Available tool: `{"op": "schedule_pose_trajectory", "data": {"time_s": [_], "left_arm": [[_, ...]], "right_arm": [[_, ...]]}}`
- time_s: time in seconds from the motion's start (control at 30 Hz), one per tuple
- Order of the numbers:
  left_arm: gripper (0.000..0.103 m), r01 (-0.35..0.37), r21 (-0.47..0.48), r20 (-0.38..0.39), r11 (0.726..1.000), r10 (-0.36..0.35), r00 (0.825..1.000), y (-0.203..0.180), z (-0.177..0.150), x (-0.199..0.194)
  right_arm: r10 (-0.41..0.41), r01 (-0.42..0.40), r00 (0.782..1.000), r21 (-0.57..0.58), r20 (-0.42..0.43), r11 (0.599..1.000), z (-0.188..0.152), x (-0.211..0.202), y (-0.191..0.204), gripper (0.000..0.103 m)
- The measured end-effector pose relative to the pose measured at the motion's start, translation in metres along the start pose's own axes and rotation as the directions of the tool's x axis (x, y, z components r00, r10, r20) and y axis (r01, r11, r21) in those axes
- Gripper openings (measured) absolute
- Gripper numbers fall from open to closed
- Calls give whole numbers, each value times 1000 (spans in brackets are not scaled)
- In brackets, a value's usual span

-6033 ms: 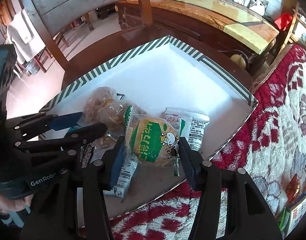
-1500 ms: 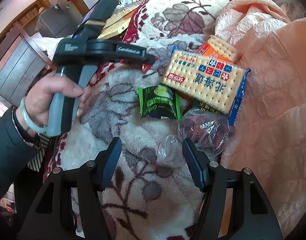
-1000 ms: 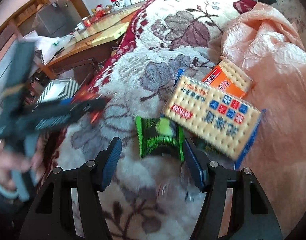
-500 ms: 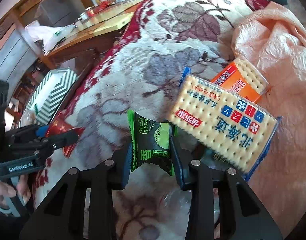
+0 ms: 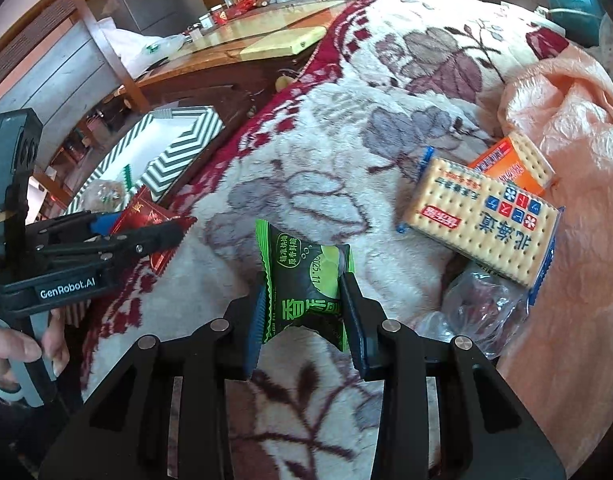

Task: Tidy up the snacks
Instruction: 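Carry the red packet and green packet over the white tray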

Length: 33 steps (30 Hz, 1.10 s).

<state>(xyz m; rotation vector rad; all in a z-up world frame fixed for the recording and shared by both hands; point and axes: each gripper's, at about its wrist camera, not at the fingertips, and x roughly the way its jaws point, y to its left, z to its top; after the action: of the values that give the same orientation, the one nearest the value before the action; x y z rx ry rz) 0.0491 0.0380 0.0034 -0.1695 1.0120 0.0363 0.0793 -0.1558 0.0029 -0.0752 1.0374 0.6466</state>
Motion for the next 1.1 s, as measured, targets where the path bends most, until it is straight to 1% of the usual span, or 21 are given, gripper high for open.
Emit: {"op": "schedule_pose_trajectory", "data": {"time_s": [0.17,0.37,0.73,1.1], "left_arm": [[55,-30,-20,30,999,31,999,14,-2,-15],[55,-58,-40,56,998,61,997,30,-5,-29],[56,-84,-106,67,991,91,994,63,-14,-41],[55,-103,-147,69,984,114,991,85,-23,-45]], "right_arm": [[1,0,1000,-25,18,1000,1,-7,18,34],[9,-8,1000,-58,17,998,6,-7,40,34],[30,-30,1000,-126,-7,992,14,1,76,34],[48,-53,998,-182,-35,982,17,12,106,34]]}}
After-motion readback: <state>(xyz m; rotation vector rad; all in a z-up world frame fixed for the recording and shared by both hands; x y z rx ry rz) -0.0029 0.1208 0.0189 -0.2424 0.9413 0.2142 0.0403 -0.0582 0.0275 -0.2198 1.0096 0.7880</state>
